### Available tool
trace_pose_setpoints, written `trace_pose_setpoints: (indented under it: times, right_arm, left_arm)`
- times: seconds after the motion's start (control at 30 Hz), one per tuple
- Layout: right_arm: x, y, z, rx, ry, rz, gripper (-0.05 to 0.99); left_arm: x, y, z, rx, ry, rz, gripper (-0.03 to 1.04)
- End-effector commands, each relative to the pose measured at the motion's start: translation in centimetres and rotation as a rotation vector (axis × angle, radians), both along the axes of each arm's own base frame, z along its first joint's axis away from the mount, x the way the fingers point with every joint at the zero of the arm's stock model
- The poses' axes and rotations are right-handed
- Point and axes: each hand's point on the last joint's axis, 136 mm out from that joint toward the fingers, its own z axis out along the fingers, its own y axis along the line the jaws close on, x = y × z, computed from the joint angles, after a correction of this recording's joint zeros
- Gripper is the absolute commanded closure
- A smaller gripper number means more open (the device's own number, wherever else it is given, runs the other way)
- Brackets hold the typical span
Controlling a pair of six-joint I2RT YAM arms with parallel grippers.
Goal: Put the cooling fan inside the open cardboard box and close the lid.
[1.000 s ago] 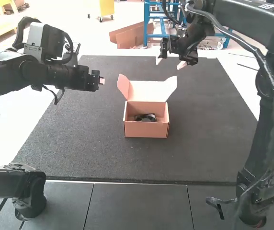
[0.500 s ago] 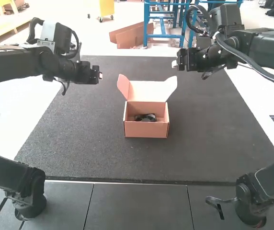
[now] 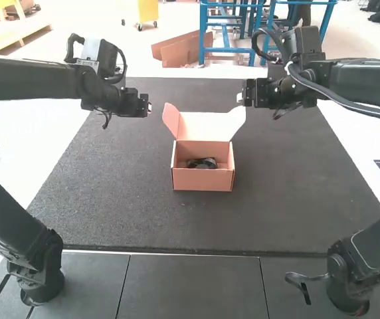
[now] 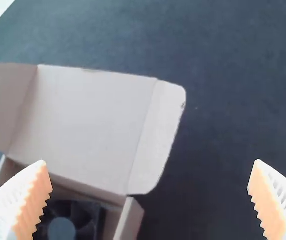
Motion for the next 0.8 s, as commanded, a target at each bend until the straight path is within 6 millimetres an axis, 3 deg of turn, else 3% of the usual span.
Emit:
trace_pose_setpoints:
  times: [0.0, 0.4, 0.77]
  right_arm:
    - [1.6, 0.0, 1.9, 0.037, -0.038, -0.027, 0.03]
    - [4.3, 0.3, 1.4, 0.055, -0.015, -0.030, 0.03]
    - [4.7, 1.1, 1.0, 0.095, 0.028, -0.003, 0.03]
  left_arm:
    - [1.6, 0.4, 1.3, -0.006, -0.036, 0.029, 0.04]
    - [5.0, 0.2, -0.6, 0.022, -0.009, 0.048, 0.04]
    - [7.3, -1.3, -1.3, 0.024, 0.010, 0.007, 0.04]
